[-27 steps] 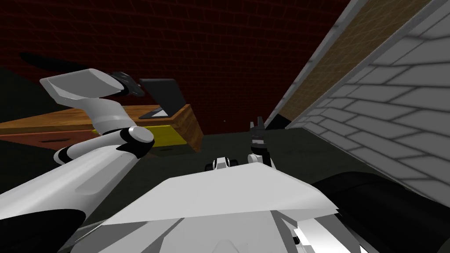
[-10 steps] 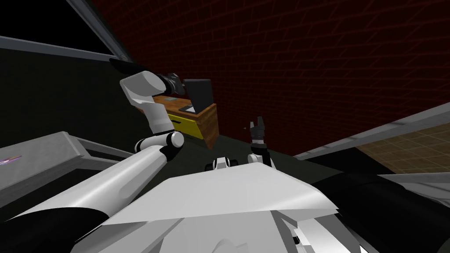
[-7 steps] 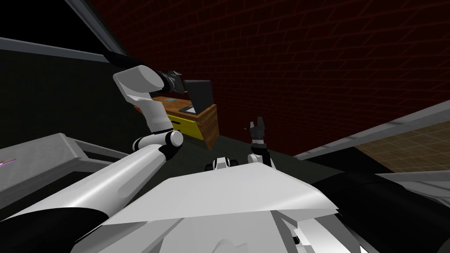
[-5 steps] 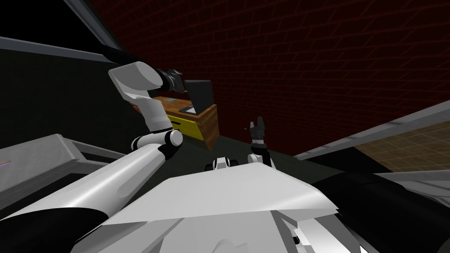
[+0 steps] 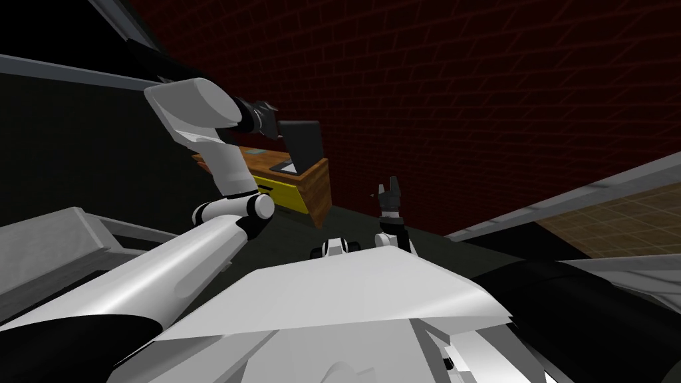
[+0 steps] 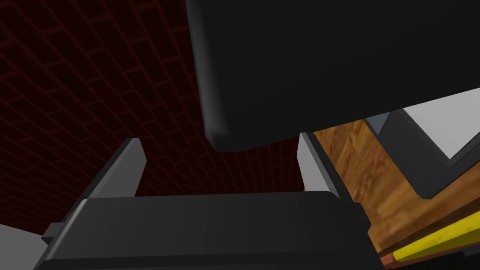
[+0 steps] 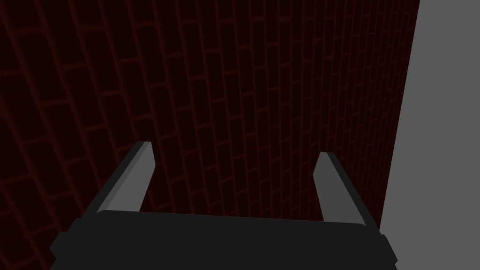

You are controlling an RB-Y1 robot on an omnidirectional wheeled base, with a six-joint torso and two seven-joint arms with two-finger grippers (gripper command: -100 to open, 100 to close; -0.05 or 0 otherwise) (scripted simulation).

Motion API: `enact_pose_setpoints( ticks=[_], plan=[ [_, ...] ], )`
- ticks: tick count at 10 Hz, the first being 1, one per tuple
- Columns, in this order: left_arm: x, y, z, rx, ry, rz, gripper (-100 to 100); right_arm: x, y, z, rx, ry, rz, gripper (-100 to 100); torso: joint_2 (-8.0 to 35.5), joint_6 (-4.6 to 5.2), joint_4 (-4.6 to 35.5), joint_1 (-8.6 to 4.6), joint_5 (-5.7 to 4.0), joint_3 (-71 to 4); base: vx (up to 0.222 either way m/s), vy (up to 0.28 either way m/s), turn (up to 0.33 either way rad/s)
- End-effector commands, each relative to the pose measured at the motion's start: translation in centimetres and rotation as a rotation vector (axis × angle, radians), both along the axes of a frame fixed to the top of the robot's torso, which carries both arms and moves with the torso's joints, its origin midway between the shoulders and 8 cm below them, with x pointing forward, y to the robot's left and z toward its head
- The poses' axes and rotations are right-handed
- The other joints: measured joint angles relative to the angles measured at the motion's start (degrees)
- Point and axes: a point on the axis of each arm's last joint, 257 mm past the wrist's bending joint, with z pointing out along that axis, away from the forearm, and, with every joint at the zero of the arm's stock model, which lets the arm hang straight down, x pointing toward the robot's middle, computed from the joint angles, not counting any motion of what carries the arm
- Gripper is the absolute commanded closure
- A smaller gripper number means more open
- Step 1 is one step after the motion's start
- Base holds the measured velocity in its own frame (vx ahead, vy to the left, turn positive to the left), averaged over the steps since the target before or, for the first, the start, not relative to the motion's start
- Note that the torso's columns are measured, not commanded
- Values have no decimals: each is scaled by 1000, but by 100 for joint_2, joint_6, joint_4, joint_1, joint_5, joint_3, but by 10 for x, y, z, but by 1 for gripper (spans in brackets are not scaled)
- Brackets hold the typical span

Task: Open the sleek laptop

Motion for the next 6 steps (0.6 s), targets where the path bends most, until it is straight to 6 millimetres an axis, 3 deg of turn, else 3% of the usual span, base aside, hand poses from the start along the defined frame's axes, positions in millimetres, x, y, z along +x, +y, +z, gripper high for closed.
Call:
enact_pose_setpoints(
  ticks=[1, 6],
  plan=[
    [-5, -5, 2, 61, 18, -11, -100, 0, 0, 0, 0, 0, 0, 0, -3, 0, -1, 4, 1, -2, 34, 48, -19],
    [-18, -13, 9, 184, 48, -30, -100, 0, 0, 0, 0, 0, 0, 0, 2, 0, 1, -1, 0, 1, 38, 35, -26]
  ],
)
